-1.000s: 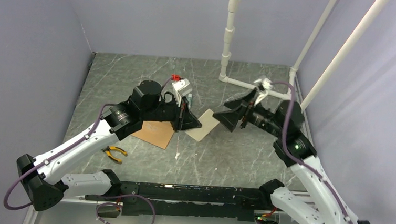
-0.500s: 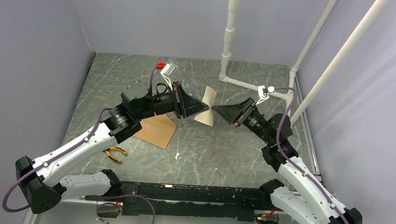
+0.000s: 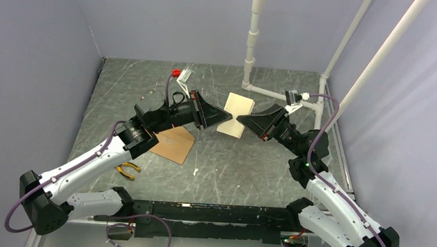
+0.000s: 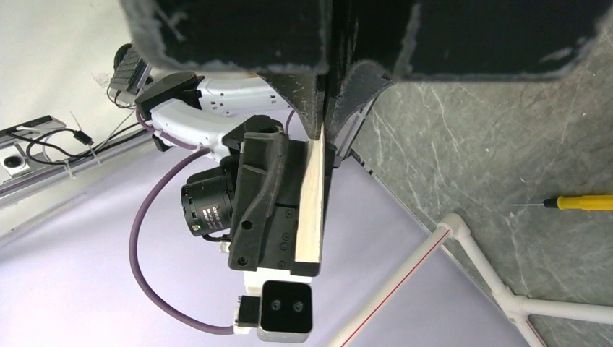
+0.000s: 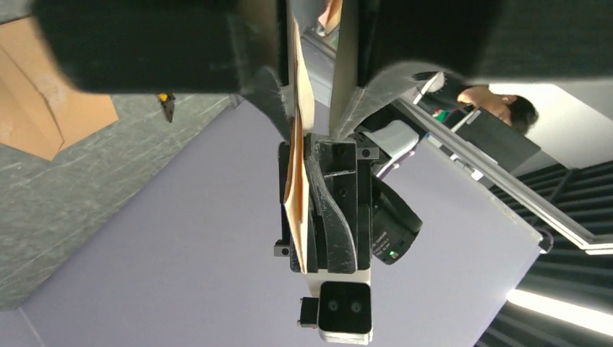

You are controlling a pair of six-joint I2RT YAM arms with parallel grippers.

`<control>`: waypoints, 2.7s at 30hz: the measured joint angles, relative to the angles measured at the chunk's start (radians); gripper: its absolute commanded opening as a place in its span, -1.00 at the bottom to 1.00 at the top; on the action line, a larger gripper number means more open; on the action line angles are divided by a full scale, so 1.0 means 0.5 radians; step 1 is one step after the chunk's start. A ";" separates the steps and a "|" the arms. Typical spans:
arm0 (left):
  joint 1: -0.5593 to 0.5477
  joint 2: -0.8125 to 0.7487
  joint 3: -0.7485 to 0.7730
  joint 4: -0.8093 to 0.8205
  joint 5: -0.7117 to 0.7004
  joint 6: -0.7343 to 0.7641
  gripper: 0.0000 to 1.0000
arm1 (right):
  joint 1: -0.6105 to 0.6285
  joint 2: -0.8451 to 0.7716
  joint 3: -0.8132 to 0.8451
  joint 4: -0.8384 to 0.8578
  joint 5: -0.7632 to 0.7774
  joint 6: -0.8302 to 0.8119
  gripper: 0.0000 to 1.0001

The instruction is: Place the letter into the envelope and seal it

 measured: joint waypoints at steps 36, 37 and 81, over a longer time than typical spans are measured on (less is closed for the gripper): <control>1.517 1.112 0.213 -1.699 -1.142 0.299 0.86 | 0.009 0.379 0.048 -0.971 0.421 -0.711 -1.00; 1.524 1.175 0.230 -1.693 -1.154 0.298 0.85 | 0.009 0.379 0.037 -0.972 0.421 -0.711 -1.00; 0.970 1.086 0.278 -1.630 -0.718 0.433 0.78 | 0.183 1.151 0.227 -1.188 0.210 -0.983 -1.00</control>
